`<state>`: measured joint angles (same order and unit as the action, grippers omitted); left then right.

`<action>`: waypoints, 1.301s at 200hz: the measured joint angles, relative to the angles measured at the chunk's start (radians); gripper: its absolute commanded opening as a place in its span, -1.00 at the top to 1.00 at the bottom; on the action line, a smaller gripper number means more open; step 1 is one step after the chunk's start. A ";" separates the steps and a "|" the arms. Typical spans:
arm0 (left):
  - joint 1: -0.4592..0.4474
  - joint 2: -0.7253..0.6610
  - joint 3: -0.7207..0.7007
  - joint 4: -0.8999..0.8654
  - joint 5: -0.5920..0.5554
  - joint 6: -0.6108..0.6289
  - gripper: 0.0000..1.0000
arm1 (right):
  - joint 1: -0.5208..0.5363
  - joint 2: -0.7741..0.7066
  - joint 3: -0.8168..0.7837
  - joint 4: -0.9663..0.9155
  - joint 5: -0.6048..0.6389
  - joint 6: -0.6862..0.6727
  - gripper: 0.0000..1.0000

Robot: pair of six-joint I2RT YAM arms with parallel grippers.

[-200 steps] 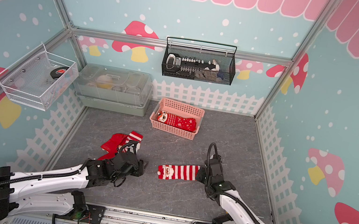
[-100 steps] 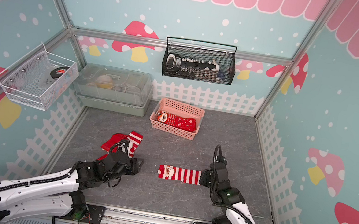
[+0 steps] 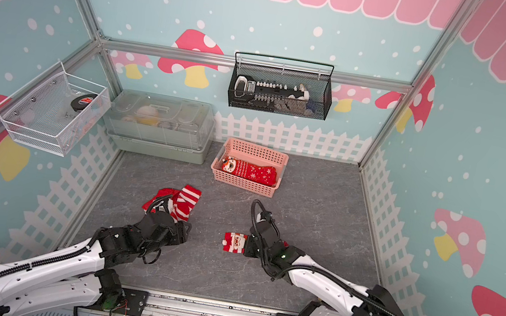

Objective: Place the socks together as a pair
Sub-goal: Flatten out the sock at the center of the board.

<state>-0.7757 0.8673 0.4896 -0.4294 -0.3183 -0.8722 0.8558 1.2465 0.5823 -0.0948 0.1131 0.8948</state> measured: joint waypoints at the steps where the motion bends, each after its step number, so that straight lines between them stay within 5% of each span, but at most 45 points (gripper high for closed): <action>1: 0.001 -0.001 -0.001 0.000 0.000 0.000 -0.44 | 0.002 0.003 0.001 0.002 0.000 0.001 0.66; 66: 0.044 -0.098 -0.056 -0.056 -0.028 -0.049 -0.52 | 0.082 0.296 0.134 0.167 -0.016 0.043 0.70; 186: 0.102 -0.151 -0.071 -0.119 -0.075 -0.079 -0.56 | 0.142 0.570 0.299 0.284 -0.089 0.113 0.72; 224: 0.156 -0.152 -0.079 -0.113 -0.030 -0.082 -0.56 | 0.148 0.558 0.314 0.274 -0.099 0.084 0.70; 260: 0.185 -0.109 -0.084 -0.091 0.048 -0.083 -0.54 | 0.148 0.373 0.299 0.231 -0.018 -0.007 0.64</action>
<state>-0.5907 0.7578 0.4061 -0.5205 -0.2703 -0.9554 1.0035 1.6196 0.8814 0.1364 0.0948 0.8879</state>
